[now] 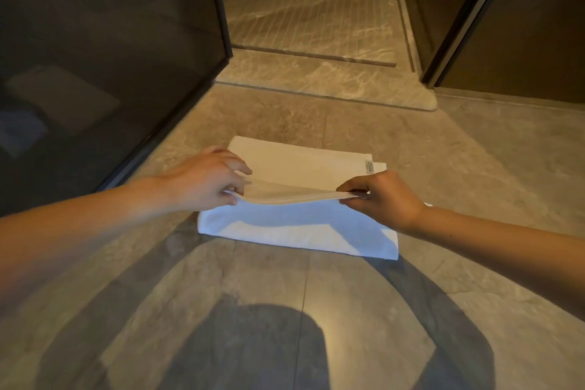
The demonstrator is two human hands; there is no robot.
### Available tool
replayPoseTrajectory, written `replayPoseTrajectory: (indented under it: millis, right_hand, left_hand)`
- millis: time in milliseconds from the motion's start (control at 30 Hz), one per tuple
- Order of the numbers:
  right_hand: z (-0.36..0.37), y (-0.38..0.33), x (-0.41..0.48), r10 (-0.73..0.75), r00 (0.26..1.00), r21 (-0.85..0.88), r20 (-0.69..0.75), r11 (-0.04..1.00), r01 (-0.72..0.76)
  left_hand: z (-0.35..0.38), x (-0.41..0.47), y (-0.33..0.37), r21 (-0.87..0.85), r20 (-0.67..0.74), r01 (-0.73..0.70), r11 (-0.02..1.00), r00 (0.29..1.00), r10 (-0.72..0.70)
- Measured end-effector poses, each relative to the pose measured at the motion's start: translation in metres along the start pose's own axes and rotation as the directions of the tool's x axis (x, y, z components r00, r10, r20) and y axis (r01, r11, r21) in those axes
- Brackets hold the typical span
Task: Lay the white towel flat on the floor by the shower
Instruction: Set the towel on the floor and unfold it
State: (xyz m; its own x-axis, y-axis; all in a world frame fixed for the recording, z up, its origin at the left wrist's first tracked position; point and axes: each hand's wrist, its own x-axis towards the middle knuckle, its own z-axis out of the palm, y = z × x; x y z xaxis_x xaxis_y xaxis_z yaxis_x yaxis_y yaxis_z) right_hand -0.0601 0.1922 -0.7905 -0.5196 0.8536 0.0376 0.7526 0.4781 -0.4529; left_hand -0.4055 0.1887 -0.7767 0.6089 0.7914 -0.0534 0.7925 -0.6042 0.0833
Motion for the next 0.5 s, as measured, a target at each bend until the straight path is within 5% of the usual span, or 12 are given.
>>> replayPoseTrajectory:
  millis: [100, 500]
  right_hand:
    - [0.003, -0.01, -0.018, 0.009, 0.999, 0.054, 0.053, 0.998, -0.012]
    - [0.002, -0.049, -0.088, 0.022, 0.97, 0.176, 0.244, 0.982, -0.066]
  left_hand:
    - [-0.004, -0.011, 0.008, -0.152, 0.206, 0.109, 0.982, 0.976, -0.076]
    - [-0.012, -0.058, 0.052, -0.317, 0.463, 0.23, 0.92, 0.884, -0.061]
